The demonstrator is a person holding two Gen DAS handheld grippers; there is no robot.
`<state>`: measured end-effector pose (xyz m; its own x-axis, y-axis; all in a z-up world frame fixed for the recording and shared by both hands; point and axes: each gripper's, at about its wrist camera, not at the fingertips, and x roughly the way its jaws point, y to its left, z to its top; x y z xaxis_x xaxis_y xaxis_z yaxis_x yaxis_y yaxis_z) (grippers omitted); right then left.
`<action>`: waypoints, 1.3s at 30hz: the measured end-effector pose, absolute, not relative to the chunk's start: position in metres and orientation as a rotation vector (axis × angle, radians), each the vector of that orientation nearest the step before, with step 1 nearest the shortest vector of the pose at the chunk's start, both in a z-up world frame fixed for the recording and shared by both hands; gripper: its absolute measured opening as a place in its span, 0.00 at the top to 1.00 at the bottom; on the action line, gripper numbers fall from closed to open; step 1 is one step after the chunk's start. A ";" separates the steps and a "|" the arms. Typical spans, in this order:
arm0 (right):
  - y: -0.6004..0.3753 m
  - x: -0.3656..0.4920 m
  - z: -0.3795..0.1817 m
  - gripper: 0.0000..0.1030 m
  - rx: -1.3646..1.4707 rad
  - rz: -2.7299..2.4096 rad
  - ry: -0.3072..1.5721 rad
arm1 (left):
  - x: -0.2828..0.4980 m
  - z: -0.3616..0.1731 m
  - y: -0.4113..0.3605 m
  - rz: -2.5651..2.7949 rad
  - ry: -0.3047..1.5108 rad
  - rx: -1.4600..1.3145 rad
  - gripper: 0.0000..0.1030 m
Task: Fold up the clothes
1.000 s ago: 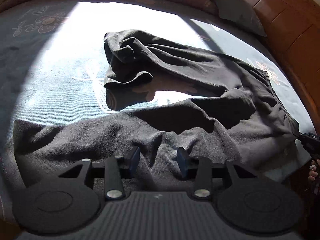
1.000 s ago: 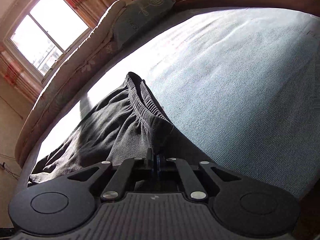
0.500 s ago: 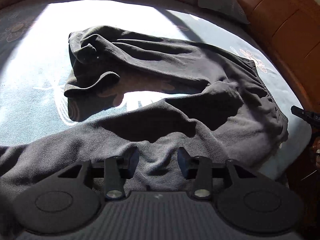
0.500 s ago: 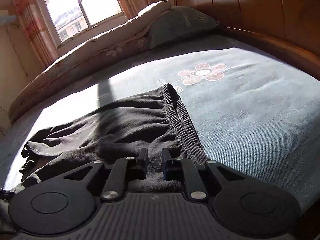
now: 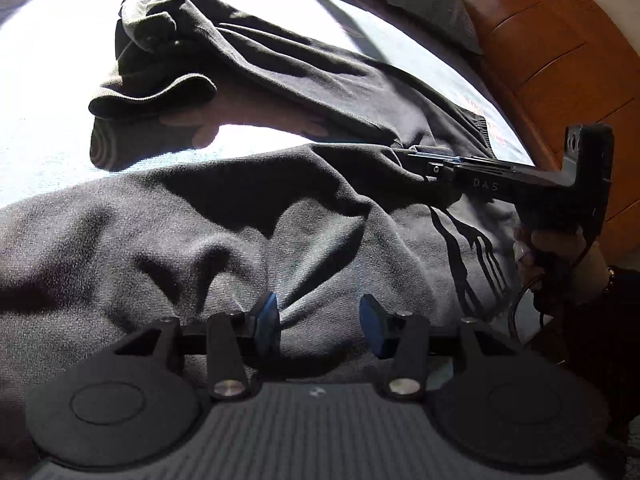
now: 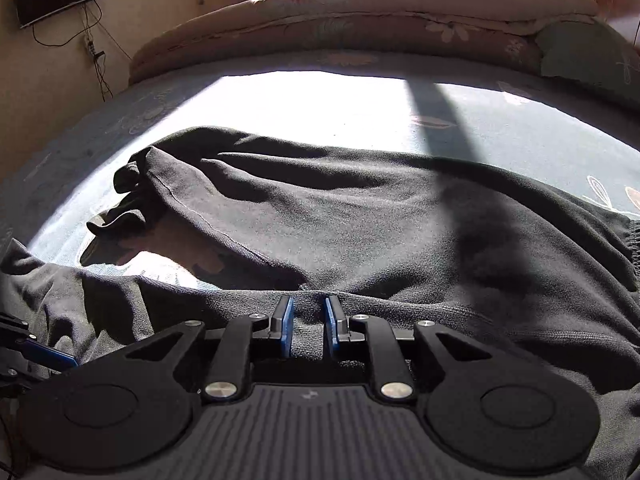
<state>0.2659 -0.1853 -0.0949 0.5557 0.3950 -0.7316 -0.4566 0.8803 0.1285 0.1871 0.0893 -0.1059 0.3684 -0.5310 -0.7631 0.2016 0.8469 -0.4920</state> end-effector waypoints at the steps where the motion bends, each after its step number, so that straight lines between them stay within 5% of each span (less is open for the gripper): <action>1: -0.188 0.260 -0.100 0.79 -0.094 0.508 0.833 | 0.185 -0.107 0.093 -0.485 1.100 -0.364 0.54; 14: -0.180 0.258 -0.077 0.67 -0.054 0.533 0.885 | 0.216 -0.089 0.083 -0.500 1.027 -0.288 0.49; 25: -0.149 0.287 -0.092 0.67 -0.134 0.482 0.851 | 0.193 -0.107 0.108 -0.473 1.101 -0.411 0.47; 30: -0.147 0.246 -0.086 0.56 -0.178 0.602 0.841 | 0.168 -0.094 0.111 -0.448 1.085 -0.289 0.48; 39: -0.142 0.161 -0.077 0.56 -0.275 0.846 0.816 | 0.160 -0.088 0.112 -0.344 1.022 -0.014 0.46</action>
<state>0.1611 -0.1421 -0.0766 0.3891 0.5557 -0.7347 -0.7539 0.6504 0.0927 0.1600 0.1120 -0.0883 0.4730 -0.2873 -0.8329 0.2746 0.9463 -0.1705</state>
